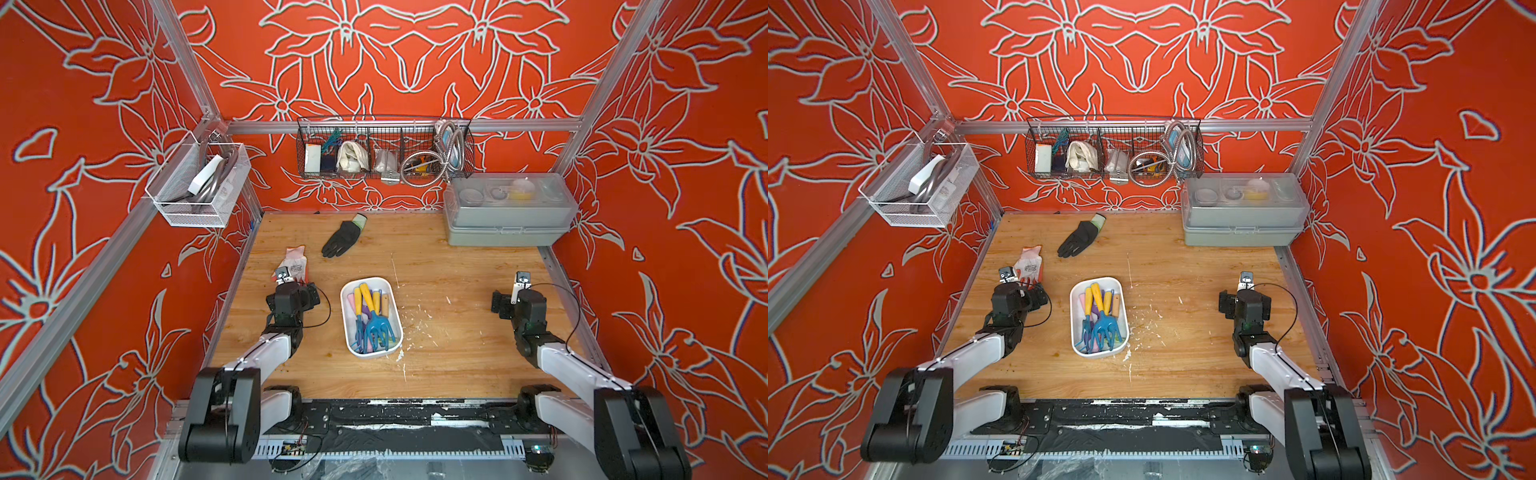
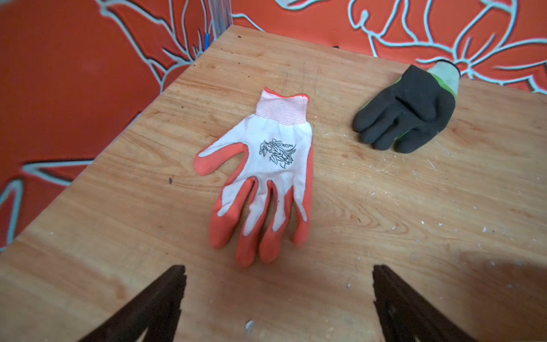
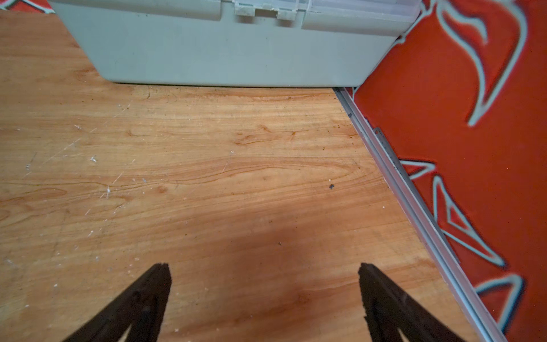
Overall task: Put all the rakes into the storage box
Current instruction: Reset both arms
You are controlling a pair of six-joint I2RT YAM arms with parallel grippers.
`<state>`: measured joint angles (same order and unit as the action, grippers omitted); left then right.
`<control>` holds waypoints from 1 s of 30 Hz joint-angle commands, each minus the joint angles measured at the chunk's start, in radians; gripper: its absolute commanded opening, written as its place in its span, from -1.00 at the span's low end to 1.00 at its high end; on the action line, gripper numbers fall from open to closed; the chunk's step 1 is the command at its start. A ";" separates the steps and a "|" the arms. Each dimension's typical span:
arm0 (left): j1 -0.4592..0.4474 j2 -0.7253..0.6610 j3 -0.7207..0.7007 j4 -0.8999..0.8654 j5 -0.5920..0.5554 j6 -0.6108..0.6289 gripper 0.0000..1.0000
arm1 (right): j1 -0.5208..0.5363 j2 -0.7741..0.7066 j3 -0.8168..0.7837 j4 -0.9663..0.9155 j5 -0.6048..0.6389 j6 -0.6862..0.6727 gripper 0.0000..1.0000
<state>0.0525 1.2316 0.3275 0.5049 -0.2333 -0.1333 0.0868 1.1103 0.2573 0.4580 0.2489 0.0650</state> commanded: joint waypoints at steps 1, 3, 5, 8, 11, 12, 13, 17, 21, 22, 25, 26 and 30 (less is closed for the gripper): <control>0.003 0.055 -0.051 0.220 0.048 0.022 0.99 | -0.010 0.058 0.019 0.193 -0.035 -0.036 1.00; -0.006 0.081 -0.062 0.260 0.079 0.044 0.99 | -0.011 0.119 0.029 0.243 -0.046 -0.063 0.99; -0.021 0.134 -0.083 0.343 0.089 0.064 0.99 | -0.012 0.213 0.027 0.336 -0.041 -0.065 0.99; -0.029 0.162 -0.044 0.295 0.088 0.076 0.99 | -0.012 0.322 0.052 0.395 -0.061 -0.076 0.99; -0.033 0.171 -0.034 0.290 0.083 0.081 0.98 | -0.015 0.313 0.060 0.364 -0.066 -0.075 0.99; -0.034 0.173 -0.035 0.294 0.081 0.082 0.98 | -0.015 0.316 0.059 0.370 -0.066 -0.074 1.00; -0.033 0.173 -0.033 0.289 0.082 0.081 0.98 | -0.017 0.306 0.066 0.337 -0.068 -0.073 0.99; -0.033 0.172 -0.034 0.290 0.081 0.081 0.97 | -0.016 0.303 0.057 0.351 -0.069 -0.074 0.99; -0.033 0.172 -0.033 0.290 0.081 0.081 0.97 | -0.016 0.304 0.057 0.358 -0.068 -0.076 0.99; -0.034 0.172 -0.033 0.290 0.080 0.081 0.98 | -0.018 0.301 0.057 0.350 -0.069 -0.074 1.00; -0.034 0.173 -0.033 0.290 0.080 0.083 0.98 | -0.017 0.301 0.057 0.352 -0.068 -0.075 0.99; -0.033 0.172 -0.033 0.290 0.080 0.083 0.98 | -0.016 0.304 0.056 0.356 -0.068 -0.076 0.99; -0.035 0.173 -0.033 0.290 0.079 0.083 0.97 | -0.019 0.314 0.074 0.333 -0.076 -0.073 0.99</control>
<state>0.0242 1.4017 0.2825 0.7723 -0.1593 -0.0631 0.0761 1.4246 0.3019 0.7925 0.1822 0.0044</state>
